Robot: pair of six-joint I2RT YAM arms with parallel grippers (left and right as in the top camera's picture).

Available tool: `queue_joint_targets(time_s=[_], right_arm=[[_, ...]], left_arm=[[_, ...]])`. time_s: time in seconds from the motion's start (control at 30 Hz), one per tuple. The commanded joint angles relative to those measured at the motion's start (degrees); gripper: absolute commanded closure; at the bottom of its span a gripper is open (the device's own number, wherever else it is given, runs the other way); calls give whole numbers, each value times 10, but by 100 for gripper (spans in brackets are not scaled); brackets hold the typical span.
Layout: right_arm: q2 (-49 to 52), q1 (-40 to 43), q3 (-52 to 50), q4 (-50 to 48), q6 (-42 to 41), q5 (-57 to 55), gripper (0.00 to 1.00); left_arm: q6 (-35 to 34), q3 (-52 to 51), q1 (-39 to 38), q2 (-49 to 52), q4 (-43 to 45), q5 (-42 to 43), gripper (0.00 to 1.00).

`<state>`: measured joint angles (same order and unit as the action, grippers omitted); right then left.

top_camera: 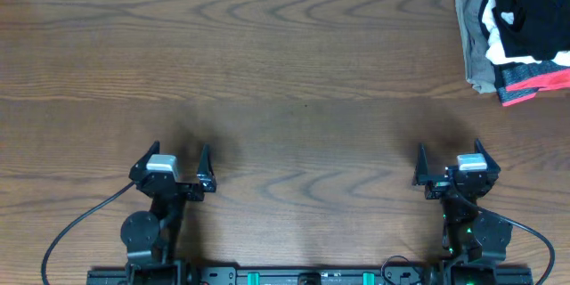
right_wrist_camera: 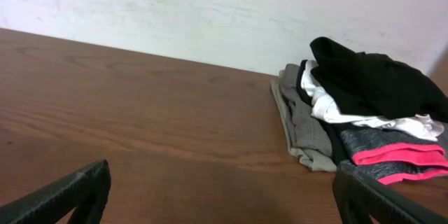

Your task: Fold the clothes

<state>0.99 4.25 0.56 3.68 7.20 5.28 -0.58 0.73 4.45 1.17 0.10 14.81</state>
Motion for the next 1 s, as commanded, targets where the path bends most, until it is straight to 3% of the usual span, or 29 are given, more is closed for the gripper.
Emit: queue_joint_targets(time_s=[0.0,0.97], right_arm=[[-2,-6,-2,1,8,-4,1],[-2,-6,-2,1,8,-4,1]], left_arm=[[10,-5,3,-11,-29,7,2],[10,-5,-22,-9,-28,6,2]])
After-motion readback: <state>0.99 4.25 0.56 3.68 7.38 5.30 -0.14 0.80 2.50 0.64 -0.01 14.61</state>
